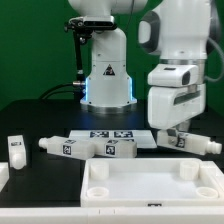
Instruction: Assemble desk
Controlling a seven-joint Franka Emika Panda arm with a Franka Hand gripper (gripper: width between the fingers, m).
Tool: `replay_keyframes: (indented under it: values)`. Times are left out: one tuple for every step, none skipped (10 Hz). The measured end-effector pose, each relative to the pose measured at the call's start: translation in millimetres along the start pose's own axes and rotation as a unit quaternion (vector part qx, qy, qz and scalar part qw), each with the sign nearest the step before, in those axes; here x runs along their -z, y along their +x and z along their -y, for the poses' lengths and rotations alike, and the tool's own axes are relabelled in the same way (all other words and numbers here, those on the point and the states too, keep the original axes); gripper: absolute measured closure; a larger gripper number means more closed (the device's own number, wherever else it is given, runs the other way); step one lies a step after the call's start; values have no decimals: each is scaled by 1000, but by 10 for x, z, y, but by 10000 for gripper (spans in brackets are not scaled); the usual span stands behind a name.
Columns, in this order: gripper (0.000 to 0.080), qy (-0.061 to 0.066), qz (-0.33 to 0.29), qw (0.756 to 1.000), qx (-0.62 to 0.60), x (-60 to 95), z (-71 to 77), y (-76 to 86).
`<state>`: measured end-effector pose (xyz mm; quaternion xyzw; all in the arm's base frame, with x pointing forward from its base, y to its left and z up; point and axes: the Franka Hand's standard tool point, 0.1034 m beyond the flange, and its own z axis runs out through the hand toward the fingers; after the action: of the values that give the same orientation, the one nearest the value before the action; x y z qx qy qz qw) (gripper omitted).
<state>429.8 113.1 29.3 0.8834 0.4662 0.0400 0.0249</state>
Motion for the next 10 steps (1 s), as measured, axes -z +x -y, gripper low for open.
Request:
replay_keyframes:
  values:
    - [515,0,2,1000,25,-4,12,17]
    - [515,0,3,999,53,-4,9,17]
    - [515,-1,4,998,68,-9,2,6]
    - [515,-2,5,992,127,-8,29,28]
    - [515,-2,4,980,200,1,100,82]
    - [515,0,5,968,252,-5,123,71]
    - [515,2,9,953,302,-38,78,-6]
    - [515,1,10,946,324,-37,69,-8]
    - [515,0,11,938,347,-37,77,-3]
    - [515,0,13,932,361,-40,68,-16]
